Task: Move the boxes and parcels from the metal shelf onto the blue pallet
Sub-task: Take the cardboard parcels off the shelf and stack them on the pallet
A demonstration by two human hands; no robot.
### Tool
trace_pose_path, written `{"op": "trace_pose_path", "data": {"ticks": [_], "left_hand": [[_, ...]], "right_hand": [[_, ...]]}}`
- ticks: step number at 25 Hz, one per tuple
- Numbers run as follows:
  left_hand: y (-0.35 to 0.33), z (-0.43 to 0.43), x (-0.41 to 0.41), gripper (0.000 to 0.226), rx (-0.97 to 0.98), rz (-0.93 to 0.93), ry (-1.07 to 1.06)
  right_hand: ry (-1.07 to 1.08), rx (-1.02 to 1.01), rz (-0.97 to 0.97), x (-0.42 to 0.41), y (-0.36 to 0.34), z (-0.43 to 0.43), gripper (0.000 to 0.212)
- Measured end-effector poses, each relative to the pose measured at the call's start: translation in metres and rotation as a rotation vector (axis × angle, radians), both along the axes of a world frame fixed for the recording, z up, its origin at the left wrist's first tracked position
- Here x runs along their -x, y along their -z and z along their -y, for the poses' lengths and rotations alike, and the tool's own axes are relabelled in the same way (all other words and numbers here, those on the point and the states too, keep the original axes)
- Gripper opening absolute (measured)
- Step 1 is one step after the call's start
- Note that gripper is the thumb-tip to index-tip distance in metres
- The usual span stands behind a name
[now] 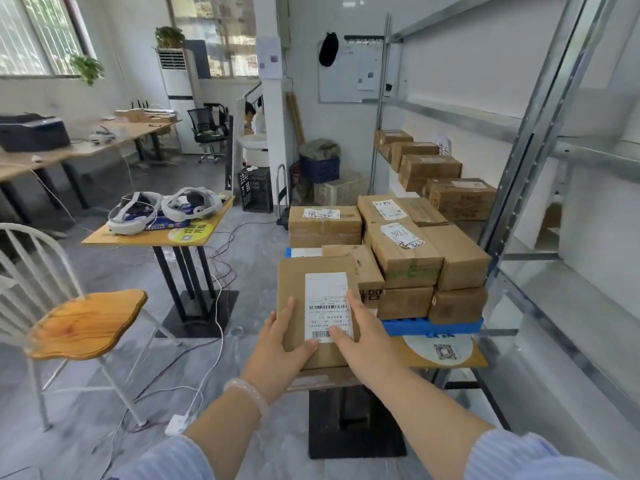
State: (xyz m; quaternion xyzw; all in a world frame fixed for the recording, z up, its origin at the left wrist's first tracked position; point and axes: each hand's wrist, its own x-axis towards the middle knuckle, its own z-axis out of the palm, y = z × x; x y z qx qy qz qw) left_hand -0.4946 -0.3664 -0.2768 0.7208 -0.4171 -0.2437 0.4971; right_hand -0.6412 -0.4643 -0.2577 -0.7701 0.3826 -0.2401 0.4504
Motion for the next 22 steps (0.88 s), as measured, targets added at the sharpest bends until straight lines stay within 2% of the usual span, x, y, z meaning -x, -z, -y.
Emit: {"op": "trace_pose_path", "data": {"ticks": [7, 12, 15, 17, 20, 22], "left_hand": [[-0.022, 0.077, -0.073, 0.076, -0.003, -0.066, -0.122], [-0.024, 0.123, -0.108, 0.068, -0.027, -0.218, -0.248], [-0.025, 0.135, -0.133, 0.067, -0.075, -0.268, -0.234], [-0.027, 0.142, -0.152, 0.066, -0.1, -0.286, -0.219], [-0.026, 0.154, -0.184, 0.066, -0.151, -0.305, -0.205], [-0.022, 0.165, -0.199, 0.068, -0.202, -0.288, -0.182]], "right_hand": [[-0.26, -0.03, -0.061, -0.072, -0.009, 0.112, 0.081], [-0.361, -0.051, -0.078, -0.103, -0.015, 0.174, 0.078], [-0.413, -0.074, -0.045, -0.112, -0.012, 0.191, 0.079], [-0.418, -0.018, -0.073, -0.116, -0.012, 0.202, 0.079], [-0.352, 0.156, -0.226, -0.116, -0.008, 0.226, 0.092], [-0.348, 0.273, -0.471, -0.11, 0.003, 0.242, 0.108]]}}
